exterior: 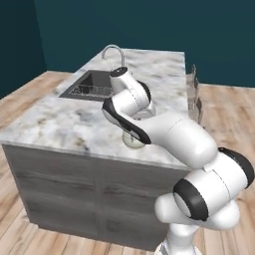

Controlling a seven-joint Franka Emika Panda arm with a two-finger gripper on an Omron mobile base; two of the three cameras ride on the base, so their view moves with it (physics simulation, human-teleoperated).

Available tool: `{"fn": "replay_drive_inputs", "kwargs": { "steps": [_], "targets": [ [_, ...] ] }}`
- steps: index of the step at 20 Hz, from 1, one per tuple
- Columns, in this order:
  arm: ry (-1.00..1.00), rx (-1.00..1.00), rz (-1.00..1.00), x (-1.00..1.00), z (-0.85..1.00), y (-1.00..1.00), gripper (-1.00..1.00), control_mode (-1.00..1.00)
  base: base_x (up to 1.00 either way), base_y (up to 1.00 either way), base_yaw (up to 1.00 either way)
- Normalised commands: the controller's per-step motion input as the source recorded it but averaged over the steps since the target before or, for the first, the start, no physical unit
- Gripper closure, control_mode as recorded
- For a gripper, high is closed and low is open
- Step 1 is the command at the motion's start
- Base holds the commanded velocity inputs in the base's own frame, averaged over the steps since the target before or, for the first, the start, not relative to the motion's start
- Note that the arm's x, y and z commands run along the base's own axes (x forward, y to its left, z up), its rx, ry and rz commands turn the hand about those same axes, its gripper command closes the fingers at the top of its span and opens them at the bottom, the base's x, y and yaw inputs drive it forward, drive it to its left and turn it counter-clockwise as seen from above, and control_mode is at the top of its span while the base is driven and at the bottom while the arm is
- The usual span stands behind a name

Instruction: The kettle is done boiling. Turn off the stove, then wait for 300 timesteps before moving the kettle to the dining table.

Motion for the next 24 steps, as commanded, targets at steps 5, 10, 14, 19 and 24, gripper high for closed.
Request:
{"fn": "replay_drive_inputs", "kwargs": {
  "steps": [5,10,14,19,24],
  "targets": [
    [0.0,0.0,0.0,0.0,0.0,0.0,1.0,1.0,0.05,-0.03,0.31],
    [0.0,0.0,0.0,0.0,0.0,0.0,1.0,1.0,0.05,-0.36,0.28],
    [0.0,0.0,0.0,0.0,0.0,0.0,1.0,1.0,0.0,-0.57,0.26],
    [0.0,0.0,0.0,0.0,0.0,0.0,1.0,1.0,0.0,-0.59,0.24],
    [0.0,0.0,0.0,0.0,0.0,0.0,1.0,1.0,0.12,-0.53,0.22]
  ]
}}
